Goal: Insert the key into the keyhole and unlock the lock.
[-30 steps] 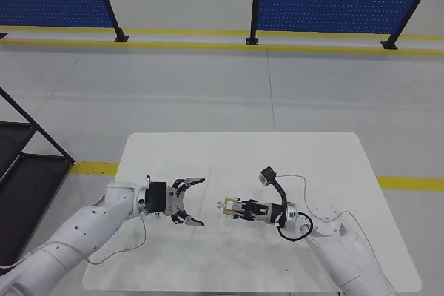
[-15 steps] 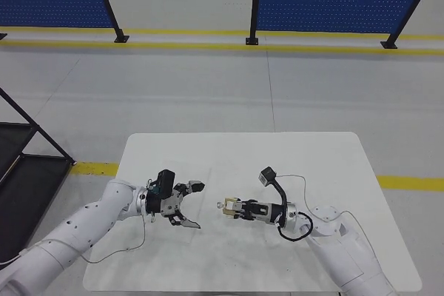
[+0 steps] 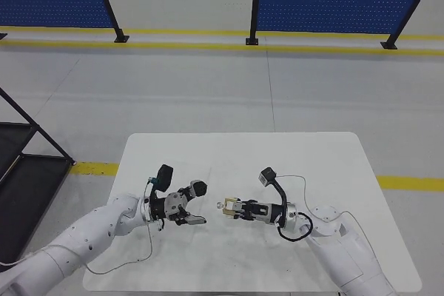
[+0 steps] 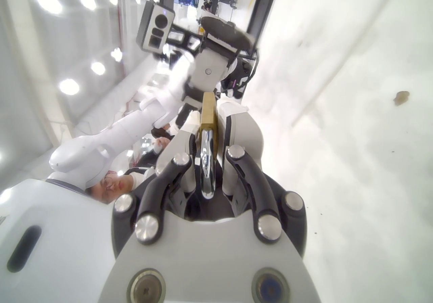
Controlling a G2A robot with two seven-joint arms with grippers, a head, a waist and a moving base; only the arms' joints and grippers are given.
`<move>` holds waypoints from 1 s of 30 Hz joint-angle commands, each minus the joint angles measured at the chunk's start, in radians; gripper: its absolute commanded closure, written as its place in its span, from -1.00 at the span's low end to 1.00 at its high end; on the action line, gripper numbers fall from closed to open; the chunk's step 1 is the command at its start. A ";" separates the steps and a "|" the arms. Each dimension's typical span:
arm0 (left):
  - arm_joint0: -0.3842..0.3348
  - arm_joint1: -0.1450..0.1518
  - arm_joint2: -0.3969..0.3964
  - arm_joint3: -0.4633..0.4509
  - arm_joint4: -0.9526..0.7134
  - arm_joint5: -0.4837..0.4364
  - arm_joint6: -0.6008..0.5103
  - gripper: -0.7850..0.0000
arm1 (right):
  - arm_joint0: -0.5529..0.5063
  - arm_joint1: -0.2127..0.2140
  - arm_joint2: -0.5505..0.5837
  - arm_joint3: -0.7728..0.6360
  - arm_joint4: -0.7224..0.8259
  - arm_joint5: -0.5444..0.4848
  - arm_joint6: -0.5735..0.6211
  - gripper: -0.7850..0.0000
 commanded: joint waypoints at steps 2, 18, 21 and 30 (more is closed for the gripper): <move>-0.063 0.022 0.079 -0.005 -0.358 0.000 -0.315 -1.00 | 0.000 0.000 0.000 0.000 0.000 0.000 0.000 1.00; -0.167 0.034 0.175 -0.005 -1.175 0.000 -1.016 -1.00 | 0.000 0.000 0.000 0.000 0.000 0.000 0.000 1.00; -0.168 0.034 0.169 -0.003 -1.163 0.014 -1.006 -1.00 | 0.000 0.000 0.000 0.000 0.000 0.000 0.000 1.00; -0.137 0.032 0.123 -0.071 -1.116 0.083 -1.022 -1.00 | 0.000 0.000 0.000 0.000 0.000 0.000 0.000 1.00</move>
